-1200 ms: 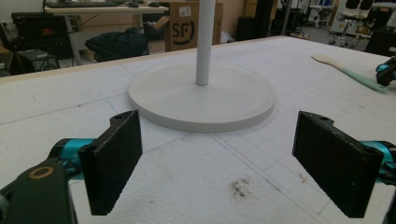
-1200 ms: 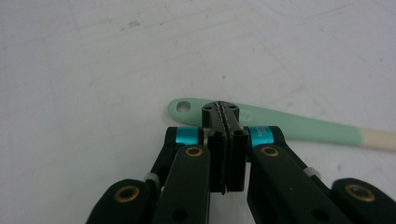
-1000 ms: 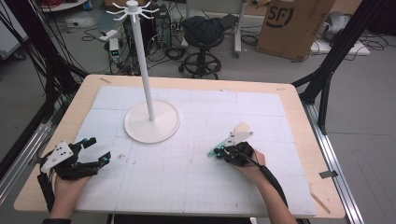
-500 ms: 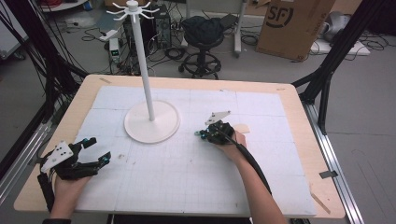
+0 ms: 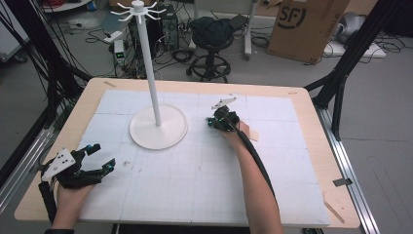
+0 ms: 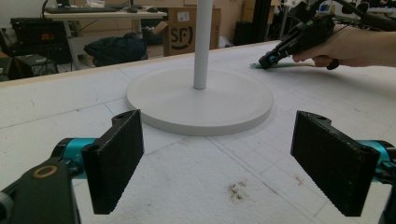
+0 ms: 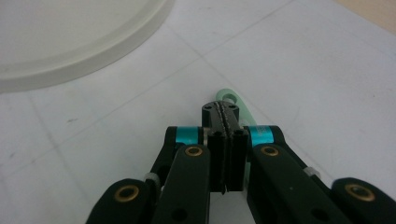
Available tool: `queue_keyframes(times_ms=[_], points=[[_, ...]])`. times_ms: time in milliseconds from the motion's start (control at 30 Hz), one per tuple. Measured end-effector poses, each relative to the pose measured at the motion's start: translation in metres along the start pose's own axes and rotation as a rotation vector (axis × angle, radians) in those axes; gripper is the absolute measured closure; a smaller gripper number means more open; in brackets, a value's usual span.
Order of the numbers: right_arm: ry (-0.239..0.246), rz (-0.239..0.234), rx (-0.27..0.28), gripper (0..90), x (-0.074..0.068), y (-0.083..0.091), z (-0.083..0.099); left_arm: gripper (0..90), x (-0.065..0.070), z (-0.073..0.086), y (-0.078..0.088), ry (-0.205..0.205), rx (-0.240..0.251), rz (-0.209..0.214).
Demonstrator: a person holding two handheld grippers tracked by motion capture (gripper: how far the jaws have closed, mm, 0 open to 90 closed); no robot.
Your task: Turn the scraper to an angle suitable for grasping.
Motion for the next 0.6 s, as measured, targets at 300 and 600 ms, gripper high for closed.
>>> queue_keyframes(times_ms=[300, 600], points=[[-0.055, -0.049, 0.025, 87.4, 0.011, 0.007, -0.004, 18.1, 0.001, 0.0, 0.0, -0.005, 0.003, 0.005], [-0.042, -0.118, 0.164, 67.0, 0.026, 0.088, 0.01, 16.6, 0.001, 0.0, 0.0, -0.01, 0.002, 0.009]])
Point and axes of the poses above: each handheld gripper's, and its own axes: y roughly backward along the jaws, z roughly out of its underside, x roughly to its right, the point moved 2 cm from there along -y, roughly forward along the jaws, and after that the axes turned 8 degrees about -y, right-handed, at the moved point
